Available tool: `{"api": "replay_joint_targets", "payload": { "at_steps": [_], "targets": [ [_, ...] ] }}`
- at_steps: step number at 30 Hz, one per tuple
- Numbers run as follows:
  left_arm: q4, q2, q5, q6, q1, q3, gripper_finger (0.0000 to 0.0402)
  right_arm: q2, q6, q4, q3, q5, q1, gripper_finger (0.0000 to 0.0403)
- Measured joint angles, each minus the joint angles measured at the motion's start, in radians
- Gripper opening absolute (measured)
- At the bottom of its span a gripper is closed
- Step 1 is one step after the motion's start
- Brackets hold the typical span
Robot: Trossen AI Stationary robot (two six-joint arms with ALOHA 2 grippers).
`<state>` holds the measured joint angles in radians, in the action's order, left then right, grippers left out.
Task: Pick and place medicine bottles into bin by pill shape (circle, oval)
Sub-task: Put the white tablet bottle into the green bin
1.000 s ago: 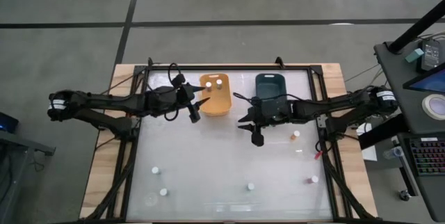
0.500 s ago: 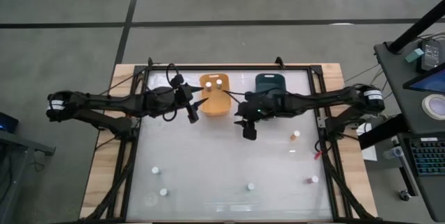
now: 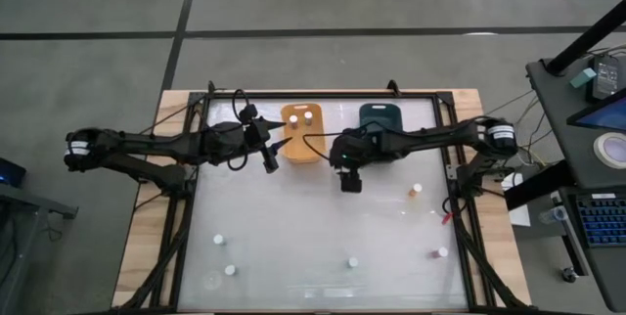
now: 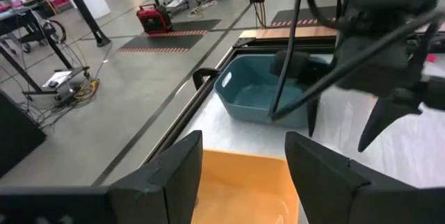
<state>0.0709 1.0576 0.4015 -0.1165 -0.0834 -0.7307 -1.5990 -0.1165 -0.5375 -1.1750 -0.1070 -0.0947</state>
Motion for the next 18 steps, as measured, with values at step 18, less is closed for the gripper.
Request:
{"api": "replay_joint_targets", "payload": {
  "at_steps": [18],
  "targets": [
    [-0.001,0.001,0.0,-0.005,0.0,0.0,0.019,-0.088,0.03,0.034,0.007,0.037,-0.024,0.025]
  ]
}}
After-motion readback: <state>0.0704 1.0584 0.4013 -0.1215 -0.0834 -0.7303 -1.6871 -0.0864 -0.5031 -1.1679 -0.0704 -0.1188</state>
